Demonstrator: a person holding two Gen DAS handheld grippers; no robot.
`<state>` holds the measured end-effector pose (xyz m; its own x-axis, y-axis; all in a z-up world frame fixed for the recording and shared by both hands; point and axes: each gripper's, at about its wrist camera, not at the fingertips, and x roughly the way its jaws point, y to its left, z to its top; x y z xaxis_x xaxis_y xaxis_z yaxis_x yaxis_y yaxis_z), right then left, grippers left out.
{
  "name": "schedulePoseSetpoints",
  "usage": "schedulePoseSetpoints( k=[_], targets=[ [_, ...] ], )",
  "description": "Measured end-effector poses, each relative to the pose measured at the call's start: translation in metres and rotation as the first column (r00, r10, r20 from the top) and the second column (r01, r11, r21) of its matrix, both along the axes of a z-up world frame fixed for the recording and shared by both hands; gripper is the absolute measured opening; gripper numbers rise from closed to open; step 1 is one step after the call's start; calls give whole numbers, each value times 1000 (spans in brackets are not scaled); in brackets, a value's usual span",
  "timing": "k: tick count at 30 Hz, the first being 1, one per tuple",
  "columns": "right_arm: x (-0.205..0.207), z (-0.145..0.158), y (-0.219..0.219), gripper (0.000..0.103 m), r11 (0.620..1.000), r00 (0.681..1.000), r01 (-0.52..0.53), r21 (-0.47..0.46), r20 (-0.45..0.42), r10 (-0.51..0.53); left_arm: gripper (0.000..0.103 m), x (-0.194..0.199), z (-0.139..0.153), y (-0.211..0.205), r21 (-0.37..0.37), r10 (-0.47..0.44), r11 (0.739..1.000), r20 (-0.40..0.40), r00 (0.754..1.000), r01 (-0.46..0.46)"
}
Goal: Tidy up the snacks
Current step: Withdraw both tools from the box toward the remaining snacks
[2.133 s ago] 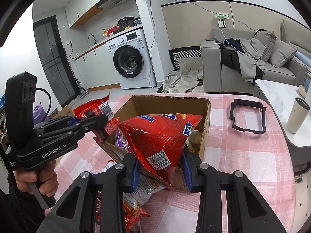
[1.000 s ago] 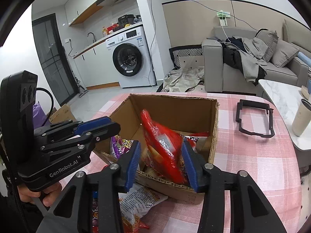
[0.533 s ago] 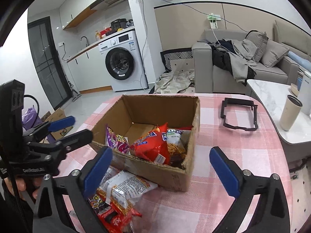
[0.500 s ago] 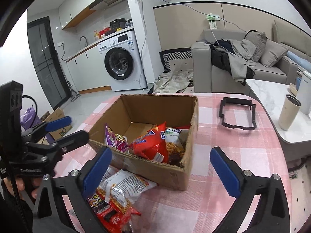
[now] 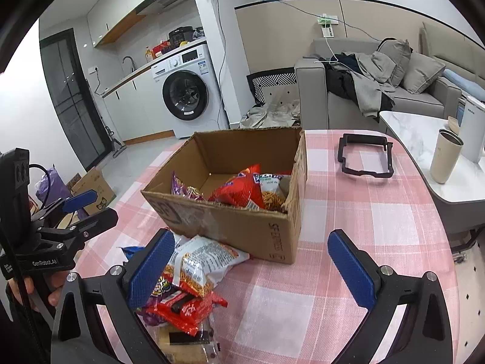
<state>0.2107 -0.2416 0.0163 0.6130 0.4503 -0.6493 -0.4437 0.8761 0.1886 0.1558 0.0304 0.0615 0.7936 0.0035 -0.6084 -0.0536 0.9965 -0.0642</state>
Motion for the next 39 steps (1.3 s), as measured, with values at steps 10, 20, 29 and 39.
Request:
schedulePoseSetpoints(
  k=[10,20,29,39],
  targets=[
    [-23,-21,8,103,998,998,-37,-47,-48,35,102,-23,-11,1,1,19,1000,-18,1000,-19],
    [-35,-41,5,103,997,994,-46,-57,-102,40,102,-34,-31,-3,-28,19,999,-74,997,-21],
    [-48,-62,7,103,995,984,-72,-63,-165,61,102,-43,-48,-16,-38,-6,999,-110,994,2],
    [-64,-86,25,103,983,965,-155,-99,-227,130,102,-51,-60,-26,-33,-20,999,-139,990,15]
  ],
)
